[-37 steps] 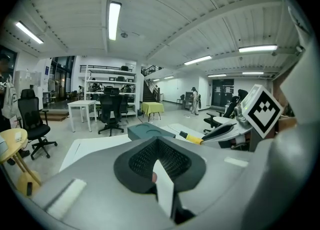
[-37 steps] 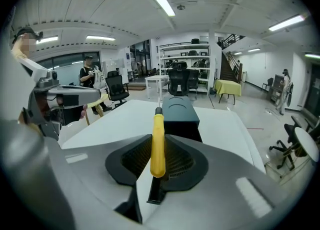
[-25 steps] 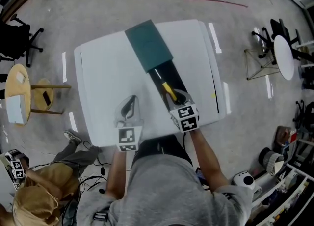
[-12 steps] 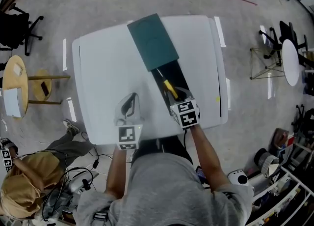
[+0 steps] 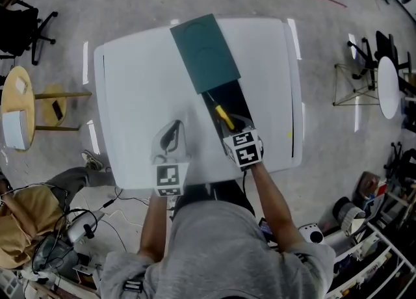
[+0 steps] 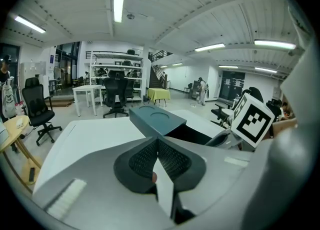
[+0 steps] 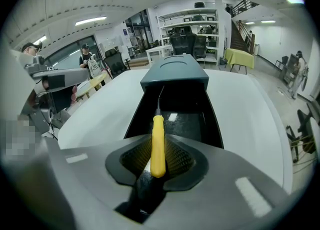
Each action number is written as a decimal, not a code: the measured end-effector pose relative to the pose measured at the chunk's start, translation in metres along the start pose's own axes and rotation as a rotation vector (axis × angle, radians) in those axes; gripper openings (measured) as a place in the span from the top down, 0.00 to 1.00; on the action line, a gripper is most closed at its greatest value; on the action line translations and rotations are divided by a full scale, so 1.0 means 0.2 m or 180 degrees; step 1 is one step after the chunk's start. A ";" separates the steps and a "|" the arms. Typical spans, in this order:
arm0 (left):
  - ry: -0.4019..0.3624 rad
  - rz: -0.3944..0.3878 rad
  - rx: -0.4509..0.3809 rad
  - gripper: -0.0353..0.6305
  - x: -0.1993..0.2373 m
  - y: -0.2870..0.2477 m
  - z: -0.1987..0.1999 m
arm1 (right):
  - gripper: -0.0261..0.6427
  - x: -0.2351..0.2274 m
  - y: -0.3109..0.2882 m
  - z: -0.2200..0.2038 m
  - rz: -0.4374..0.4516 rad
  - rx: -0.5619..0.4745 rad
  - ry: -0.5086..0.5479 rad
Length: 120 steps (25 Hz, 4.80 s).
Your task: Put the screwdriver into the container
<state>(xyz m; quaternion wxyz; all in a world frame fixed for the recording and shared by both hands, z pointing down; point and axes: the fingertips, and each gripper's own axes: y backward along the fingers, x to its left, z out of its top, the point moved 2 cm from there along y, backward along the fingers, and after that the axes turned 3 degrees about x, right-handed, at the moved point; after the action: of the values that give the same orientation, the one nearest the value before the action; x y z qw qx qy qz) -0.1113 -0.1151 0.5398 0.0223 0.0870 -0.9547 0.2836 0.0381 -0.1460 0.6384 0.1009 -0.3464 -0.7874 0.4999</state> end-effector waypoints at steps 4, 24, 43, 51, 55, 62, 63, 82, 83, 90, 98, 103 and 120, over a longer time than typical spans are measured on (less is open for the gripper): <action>0.0000 0.0004 0.0019 0.93 0.00 -0.01 -0.01 | 0.84 -0.01 -0.03 -0.01 0.0008 0.0053 -0.0011; 0.0006 0.0003 0.0057 0.93 0.01 -0.05 -0.03 | 0.82 0.00 -0.08 -0.03 0.0032 0.0231 0.0016; -0.0113 -0.0019 -0.0131 0.93 -0.02 0.11 0.06 | 0.61 0.02 0.14 0.08 -0.0047 -0.0351 -0.0015; -0.0241 -0.0035 -0.0373 0.93 -0.05 0.23 0.19 | 0.63 0.07 0.42 0.18 -0.0203 -0.0886 -0.0064; -0.0325 -0.0037 -0.0547 0.93 -0.10 0.33 0.27 | 0.65 0.09 0.61 0.23 -0.0322 -0.1251 -0.0056; -0.0407 -0.0062 -0.0745 0.93 -0.16 0.48 0.36 | 0.67 0.16 0.88 0.26 -0.0480 -0.1738 -0.0012; -0.0406 -0.0068 -0.0777 0.93 -0.17 0.50 0.37 | 0.68 0.17 0.92 0.26 -0.0503 -0.1795 -0.0007; -0.0552 -0.0277 -0.1108 0.93 -0.34 0.89 0.33 | 0.82 0.46 1.33 -0.03 -0.0841 -0.2406 0.0028; -0.0551 -0.0281 -0.1117 0.93 -0.35 0.90 0.33 | 0.83 0.47 1.34 -0.04 -0.0850 -0.2418 0.0022; -0.0556 -0.0305 -0.1077 0.93 -0.38 0.93 0.24 | 0.93 0.51 1.35 -0.13 -0.0924 -0.2446 0.0020; -0.0589 -0.0289 -0.0986 0.93 -0.38 0.98 0.16 | 0.96 0.58 1.33 -0.26 -0.0846 -0.2335 -0.0019; -0.0537 -0.0271 -0.0937 0.93 -0.37 0.99 0.11 | 0.96 0.60 1.30 -0.32 -0.0818 -0.2243 -0.0051; -0.0518 -0.0297 -0.0885 0.93 -0.40 1.00 0.09 | 0.96 0.61 1.30 -0.32 -0.0771 -0.2230 -0.0028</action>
<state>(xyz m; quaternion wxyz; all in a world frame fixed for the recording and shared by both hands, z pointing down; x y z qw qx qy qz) -0.0680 0.0515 0.4104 -0.0301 0.1500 -0.9783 0.1395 0.0958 0.0455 0.4242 0.0313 -0.2621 -0.9465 0.1859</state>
